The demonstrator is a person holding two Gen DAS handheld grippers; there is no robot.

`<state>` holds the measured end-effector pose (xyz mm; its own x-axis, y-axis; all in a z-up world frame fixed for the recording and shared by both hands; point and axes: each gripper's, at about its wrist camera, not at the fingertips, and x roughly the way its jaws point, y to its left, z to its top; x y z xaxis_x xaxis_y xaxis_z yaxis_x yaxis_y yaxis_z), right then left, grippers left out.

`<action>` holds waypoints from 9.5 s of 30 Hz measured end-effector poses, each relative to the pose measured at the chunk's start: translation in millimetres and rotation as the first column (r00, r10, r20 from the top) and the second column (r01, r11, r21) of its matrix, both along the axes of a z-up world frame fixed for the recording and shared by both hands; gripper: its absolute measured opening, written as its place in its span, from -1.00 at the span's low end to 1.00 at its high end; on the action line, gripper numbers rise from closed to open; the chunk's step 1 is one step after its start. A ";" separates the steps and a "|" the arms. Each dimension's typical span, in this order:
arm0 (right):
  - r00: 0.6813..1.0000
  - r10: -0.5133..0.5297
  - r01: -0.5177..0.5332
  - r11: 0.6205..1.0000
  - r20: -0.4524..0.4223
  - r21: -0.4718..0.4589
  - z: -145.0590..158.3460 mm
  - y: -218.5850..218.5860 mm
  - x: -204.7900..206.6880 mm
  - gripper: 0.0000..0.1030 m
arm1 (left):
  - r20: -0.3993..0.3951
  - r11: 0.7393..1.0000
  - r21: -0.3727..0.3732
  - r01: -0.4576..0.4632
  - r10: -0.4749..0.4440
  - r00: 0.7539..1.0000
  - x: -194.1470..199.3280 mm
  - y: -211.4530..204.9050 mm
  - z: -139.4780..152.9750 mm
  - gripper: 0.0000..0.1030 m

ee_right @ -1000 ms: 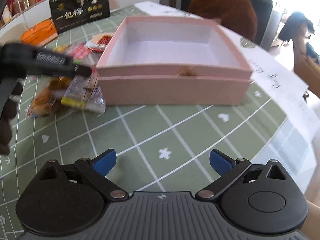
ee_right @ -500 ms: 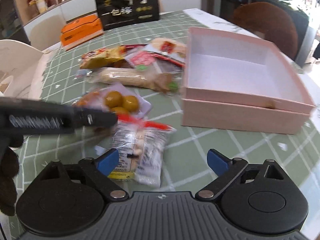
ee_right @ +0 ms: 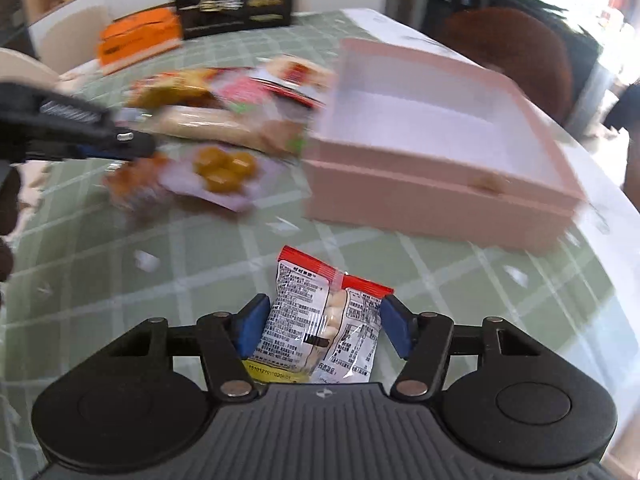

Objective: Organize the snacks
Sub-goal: 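Grasp the chestnut tray pack with the left tool while the right tool grasps the white snack packets, then carry both held snacks over the open pink box, then open both tools to drop the chestnuts and packets into the box, then grasp the rice cracker stick with the left tool while the right tool grasps the hawthorn lollipop, then lift both held snacks and carry them toward the pink box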

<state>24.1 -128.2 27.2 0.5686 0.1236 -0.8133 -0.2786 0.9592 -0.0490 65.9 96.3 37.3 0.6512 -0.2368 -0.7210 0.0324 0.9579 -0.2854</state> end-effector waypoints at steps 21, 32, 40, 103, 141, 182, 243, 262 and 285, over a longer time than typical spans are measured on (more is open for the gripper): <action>0.986 -0.160 0.162 0.986 -0.035 0.049 -3.4 -47.4 -18.2 0.52 | -0.068 0.952 0.096 0.292 -0.286 0.956 -11.3 -74.3 -17.4 -0.36; 0.988 -0.156 0.156 0.987 0.001 0.029 4.2 -48.1 -29.3 0.52 | -0.031 0.935 0.201 0.293 -0.293 0.956 -17.5 -104.5 1.2 -0.36; 0.984 -0.175 0.175 0.984 0.010 0.035 5.9 -56.3 -32.8 0.53 | -0.057 0.888 0.292 0.355 -0.354 0.933 -14.7 -122.7 -13.6 -0.08; 0.998 -0.033 0.045 0.975 -0.055 0.219 23.2 -45.9 51.6 0.47 | -0.038 0.991 0.086 -0.104 0.108 0.993 19.2 -28.3 36.2 -0.42; 0.988 0.039 -0.001 0.969 -0.148 0.247 10.6 84.9 100.0 -0.20 | -0.091 0.985 -0.068 -0.160 0.153 0.984 -29.1 23.1 8.4 -0.42; 0.989 -0.100 0.111 0.988 -0.106 0.108 -4.2 53.6 83.8 -0.24 | -0.171 0.947 0.168 0.275 -0.247 0.954 8.5 -45.3 -6.5 -0.29; 0.986 -0.111 0.077 0.963 0.123 0.258 117.1 -64.6 14.8 -0.99 | 0.222 0.989 -0.073 0.125 -0.106 0.969 -16.4 -94.8 128.4 -0.87; 0.990 -0.115 0.125 0.983 -0.080 0.136 8.1 -79.2 4.5 0.06 | -0.228 0.963 -0.179 -0.199 0.156 0.961 22.2 -82.7 17.9 -0.63; 0.990 -0.140 0.141 0.971 -0.021 0.192 -15.1 -94.7 -9.0 0.63 | -0.242 0.992 0.078 0.095 -0.074 0.967 2.3 -136.0 -6.7 -0.36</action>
